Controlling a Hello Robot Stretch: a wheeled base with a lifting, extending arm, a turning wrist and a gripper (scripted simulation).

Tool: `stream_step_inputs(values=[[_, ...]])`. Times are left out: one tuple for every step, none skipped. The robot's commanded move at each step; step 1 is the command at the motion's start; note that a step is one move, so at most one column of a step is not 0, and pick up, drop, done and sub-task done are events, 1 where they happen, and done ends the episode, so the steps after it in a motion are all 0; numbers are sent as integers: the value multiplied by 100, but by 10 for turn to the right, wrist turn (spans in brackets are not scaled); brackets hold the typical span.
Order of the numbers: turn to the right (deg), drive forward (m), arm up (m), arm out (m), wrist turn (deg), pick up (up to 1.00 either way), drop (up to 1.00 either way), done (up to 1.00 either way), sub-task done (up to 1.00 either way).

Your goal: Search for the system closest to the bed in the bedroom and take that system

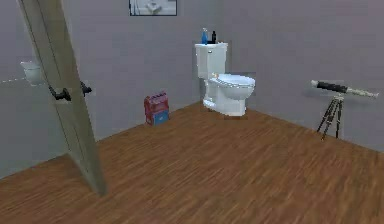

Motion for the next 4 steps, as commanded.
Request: stream_step_inputs(values=[[450, 0, 0, 0, 0, 0, 0, 0, 0], [0, 30, 0, 0, 0, 0, 0, 0, 0], [-450, 0, 0, 0, 0, 0, 0, 0, 0], [-360, 0, 0, 0, 0, 0, 0, 0, 0]])
